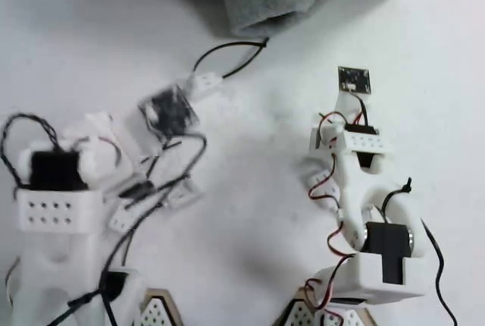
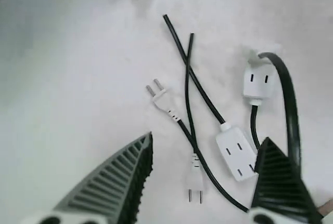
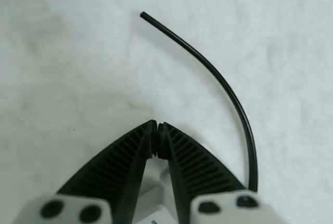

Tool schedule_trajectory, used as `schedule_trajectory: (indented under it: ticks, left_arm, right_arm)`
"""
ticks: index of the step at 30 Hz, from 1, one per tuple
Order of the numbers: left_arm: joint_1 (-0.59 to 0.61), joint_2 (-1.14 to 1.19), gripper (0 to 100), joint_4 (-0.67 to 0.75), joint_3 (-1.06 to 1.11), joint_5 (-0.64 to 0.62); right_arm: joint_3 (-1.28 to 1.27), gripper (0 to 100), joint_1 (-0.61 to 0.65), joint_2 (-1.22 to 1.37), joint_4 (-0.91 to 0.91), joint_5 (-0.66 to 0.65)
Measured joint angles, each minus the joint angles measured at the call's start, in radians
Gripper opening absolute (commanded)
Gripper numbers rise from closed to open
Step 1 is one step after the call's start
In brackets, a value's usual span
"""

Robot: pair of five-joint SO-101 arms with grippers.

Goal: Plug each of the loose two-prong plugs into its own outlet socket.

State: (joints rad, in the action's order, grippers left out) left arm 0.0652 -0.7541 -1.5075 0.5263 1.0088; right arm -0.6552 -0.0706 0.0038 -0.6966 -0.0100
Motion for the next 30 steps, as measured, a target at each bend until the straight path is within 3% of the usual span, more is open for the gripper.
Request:
schedule_trajectory:
  ticks: [4,7,15,30]
  left_arm:
    - [-0.058,-0.023,32,0.089,0.164,0.008]
    - [-0.097,-0.018,32,0.153,0.216,-0.080]
    - [-0.133,0.135,32,0.405,0.350,-0.118]
    - [-0.164,0.459,32,0.571,0.359,-0.115]
  right_arm:
    - [0.000,2.1,0.000,0.000,0.000,0.000]
    - [0.000,2.1,0.000,0.000,0.000,0.000]
    - [0.000,2.1,0.000,0.000,0.000,0.000]
    - [0.000,2.1,0.000,0.000,0.000,0.000]
